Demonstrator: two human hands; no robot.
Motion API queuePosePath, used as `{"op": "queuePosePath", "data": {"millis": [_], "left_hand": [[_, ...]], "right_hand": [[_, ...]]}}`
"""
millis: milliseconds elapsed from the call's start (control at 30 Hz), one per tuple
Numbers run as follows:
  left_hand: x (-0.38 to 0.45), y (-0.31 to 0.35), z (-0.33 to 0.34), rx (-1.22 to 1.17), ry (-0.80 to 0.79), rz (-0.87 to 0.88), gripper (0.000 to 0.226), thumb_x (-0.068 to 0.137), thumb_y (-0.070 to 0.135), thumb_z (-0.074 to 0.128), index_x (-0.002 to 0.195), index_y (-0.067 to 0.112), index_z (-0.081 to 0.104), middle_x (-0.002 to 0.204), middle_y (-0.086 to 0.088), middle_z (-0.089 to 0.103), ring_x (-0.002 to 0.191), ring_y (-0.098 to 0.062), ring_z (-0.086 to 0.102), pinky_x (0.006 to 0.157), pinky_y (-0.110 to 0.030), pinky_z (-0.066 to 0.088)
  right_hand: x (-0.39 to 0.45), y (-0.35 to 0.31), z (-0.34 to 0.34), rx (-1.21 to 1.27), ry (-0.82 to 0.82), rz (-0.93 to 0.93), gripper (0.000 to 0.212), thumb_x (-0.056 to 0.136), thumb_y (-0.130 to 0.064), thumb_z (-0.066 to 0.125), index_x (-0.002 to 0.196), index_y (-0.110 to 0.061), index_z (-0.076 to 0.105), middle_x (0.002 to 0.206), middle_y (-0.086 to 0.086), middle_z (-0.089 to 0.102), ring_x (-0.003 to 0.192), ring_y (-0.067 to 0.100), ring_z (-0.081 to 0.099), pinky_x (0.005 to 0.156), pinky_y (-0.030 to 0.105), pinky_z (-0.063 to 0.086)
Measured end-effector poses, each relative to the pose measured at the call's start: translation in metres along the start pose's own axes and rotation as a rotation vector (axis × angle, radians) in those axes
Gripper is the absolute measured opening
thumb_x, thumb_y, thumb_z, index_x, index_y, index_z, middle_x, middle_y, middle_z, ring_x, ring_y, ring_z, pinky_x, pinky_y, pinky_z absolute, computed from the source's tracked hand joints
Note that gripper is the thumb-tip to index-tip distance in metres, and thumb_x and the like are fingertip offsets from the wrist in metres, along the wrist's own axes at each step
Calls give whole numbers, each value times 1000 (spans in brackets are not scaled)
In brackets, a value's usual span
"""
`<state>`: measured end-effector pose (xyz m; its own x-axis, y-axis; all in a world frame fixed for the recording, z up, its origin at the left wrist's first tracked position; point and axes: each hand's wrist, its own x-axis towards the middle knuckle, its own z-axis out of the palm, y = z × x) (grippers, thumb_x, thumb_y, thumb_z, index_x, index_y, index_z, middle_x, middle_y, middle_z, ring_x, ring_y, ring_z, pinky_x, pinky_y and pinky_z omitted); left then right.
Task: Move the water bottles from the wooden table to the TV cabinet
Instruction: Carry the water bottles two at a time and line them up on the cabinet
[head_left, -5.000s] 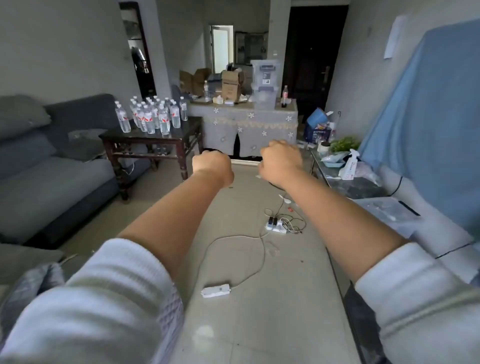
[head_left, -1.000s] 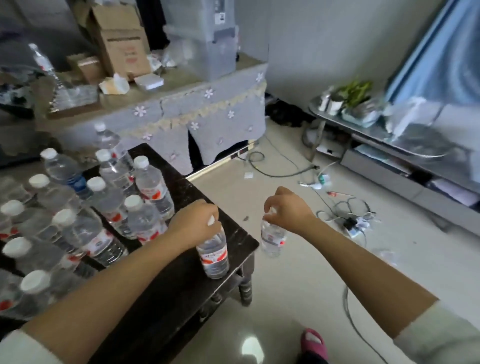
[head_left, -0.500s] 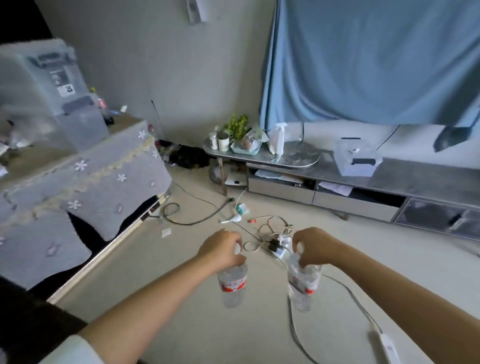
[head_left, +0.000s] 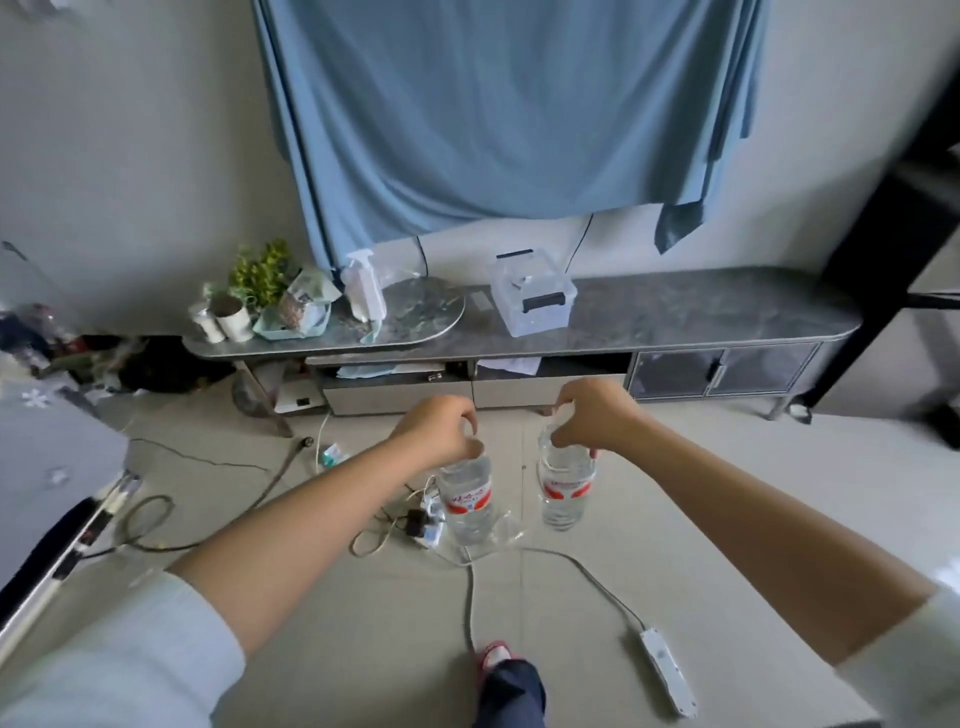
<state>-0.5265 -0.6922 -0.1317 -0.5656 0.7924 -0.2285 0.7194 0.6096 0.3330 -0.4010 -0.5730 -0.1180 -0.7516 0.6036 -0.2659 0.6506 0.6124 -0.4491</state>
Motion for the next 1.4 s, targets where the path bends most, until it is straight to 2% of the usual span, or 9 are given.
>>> {"op": "queuePosePath", "data": {"millis": [100,267,333,433,500,733,1033,1133,1400], "left_hand": [[63,25,-8,-5,-30,46,25,84,25,65,106,11,64,118,-7,62,108,-24,58,75,-26,41],[176,61,-28,-11,-64,156,22,82,22,66,102,13,66,115,-5,64,106,-23,59,71,-24,38],[220,77,-37,17,-84,200,21,83,22,65,102,14,66,114,-3,64,105,-23,59,71,-24,40],[283,106,-45,28,-107,259,20,82,18,64,101,13,66,114,-6,63,91,-20,54,70,-25,39],[318,125,-47,50,-128,294,21,83,17,62,103,11,65,114,-6,62,89,-19,50,70,-25,37],[422,191,-37,17,-167,356,12,84,16,62,95,11,64,110,-6,64,85,-17,49,70,-26,39],[549,317,-6,31,-208,388,13,81,17,66,80,20,54,105,-6,64,85,-14,50,69,-21,35],[589,360,4,49,-219,379,15,81,21,67,78,21,52,95,0,56,84,-14,49,69,-21,34],[691,469,38,91,-213,415,13,81,20,66,93,19,63,97,-1,46,86,-15,46,71,-20,31]], "right_hand": [[43,26,-32,47,24,46,38,78,-16,69,113,-3,63,91,4,53,61,18,53,36,10,39],[130,67,-86,64,30,142,30,78,-16,69,105,-5,64,72,0,53,43,9,48,30,7,36],[160,83,-110,47,55,154,30,78,-16,70,105,-5,64,86,6,57,50,11,48,35,10,38],[197,110,-143,40,148,188,34,77,-15,70,110,-5,66,103,11,61,80,16,47,65,21,39],[219,130,-160,80,206,223,35,76,-12,70,110,-5,66,107,13,62,87,17,46,72,22,37],[286,212,-209,184,342,318,30,71,-7,73,101,-1,69,91,4,52,86,17,46,71,22,35],[360,359,-281,137,314,287,26,70,-10,72,95,-14,70,90,0,51,87,13,45,73,18,33],[380,411,-313,107,290,276,32,71,-10,72,103,-6,69,93,-2,49,88,12,44,69,18,31],[445,537,-381,114,291,346,32,72,-9,72,103,-2,67,94,0,48,89,17,46,73,24,36]]}}
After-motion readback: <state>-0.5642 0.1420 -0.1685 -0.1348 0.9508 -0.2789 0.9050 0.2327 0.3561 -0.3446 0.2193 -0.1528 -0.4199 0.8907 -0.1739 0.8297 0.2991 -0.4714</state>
